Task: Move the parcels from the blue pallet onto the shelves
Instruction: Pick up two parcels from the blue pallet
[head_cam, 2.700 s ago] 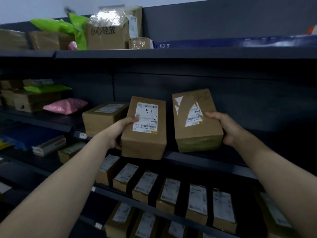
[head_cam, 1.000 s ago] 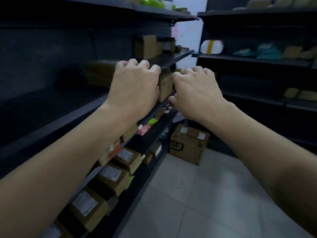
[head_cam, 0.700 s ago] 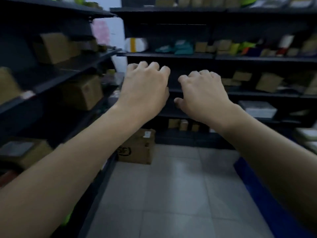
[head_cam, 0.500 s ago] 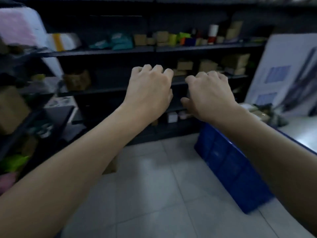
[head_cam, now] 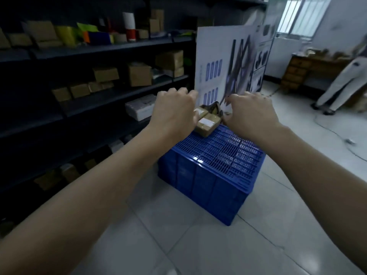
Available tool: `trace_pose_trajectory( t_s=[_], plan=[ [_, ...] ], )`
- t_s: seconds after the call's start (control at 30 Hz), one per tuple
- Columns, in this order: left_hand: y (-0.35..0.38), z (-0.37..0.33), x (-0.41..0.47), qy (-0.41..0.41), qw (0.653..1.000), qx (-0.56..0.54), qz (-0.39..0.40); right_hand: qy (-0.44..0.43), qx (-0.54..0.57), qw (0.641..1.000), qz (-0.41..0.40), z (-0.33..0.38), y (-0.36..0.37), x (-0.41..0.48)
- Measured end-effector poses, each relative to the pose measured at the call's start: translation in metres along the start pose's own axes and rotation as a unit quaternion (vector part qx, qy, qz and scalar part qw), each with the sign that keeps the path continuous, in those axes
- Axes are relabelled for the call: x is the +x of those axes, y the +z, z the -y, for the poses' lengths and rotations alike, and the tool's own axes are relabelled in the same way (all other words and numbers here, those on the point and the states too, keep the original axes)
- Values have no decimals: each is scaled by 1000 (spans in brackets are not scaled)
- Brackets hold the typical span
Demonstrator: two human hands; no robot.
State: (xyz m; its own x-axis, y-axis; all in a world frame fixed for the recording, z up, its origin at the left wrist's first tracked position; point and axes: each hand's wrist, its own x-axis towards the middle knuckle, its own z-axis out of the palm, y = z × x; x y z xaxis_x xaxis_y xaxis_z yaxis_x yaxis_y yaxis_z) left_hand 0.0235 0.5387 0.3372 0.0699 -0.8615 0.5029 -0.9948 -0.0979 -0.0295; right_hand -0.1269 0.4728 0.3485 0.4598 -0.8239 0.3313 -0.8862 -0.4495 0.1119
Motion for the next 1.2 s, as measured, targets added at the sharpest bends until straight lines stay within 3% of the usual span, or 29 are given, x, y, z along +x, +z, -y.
trace_pose_trajectory(
  t_s=[0.3,0.83,1.2],
  plan=[
    [105,67,124,-18,996,-61,55,49,70,995,56,-8,95,148],
    [339,110,327,-68,973,-130,179,105,200,956,186,-78,304,375],
    [519,140,462,-131,923,-185,311,131,231,922,280,-127,445,516]
  ],
)
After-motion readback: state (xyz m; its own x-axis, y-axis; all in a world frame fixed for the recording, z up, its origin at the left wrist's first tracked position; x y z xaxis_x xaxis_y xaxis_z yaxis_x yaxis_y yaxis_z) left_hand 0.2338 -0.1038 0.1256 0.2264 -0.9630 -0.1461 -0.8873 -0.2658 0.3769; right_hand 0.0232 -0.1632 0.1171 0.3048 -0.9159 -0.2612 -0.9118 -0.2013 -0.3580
